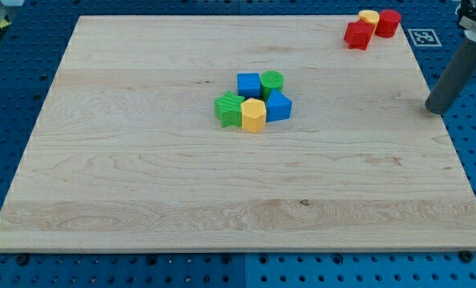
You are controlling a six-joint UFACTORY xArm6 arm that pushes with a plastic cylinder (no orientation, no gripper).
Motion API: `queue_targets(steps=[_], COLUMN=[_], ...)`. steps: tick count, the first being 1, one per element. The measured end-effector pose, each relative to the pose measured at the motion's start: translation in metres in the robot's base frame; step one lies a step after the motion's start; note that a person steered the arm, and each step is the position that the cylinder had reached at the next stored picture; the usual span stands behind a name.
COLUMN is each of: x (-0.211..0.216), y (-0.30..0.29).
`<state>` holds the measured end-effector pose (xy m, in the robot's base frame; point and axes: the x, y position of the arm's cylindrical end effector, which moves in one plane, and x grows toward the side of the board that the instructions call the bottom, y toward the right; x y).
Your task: Separate the red star from line of blocks
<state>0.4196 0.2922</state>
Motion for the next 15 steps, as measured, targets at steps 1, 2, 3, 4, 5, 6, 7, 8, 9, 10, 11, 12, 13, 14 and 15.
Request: queue_targets(steps=[1, 2, 3, 4, 5, 6, 7, 8, 9, 10, 11, 12, 13, 14, 15], x=[0.000, -0.011, -0.025, -0.028, -0.032, -0.055, -0.089, -0.116, -0.128, -0.131, -0.141, -0.148, -0.161, -0.173, -0.174], y=[0.000, 0.005, 0.008, 0.008, 0.008, 0.008, 0.008, 0.000, -0.011, -0.016, -0.025, -0.033, -0.040, -0.047, -0.061])
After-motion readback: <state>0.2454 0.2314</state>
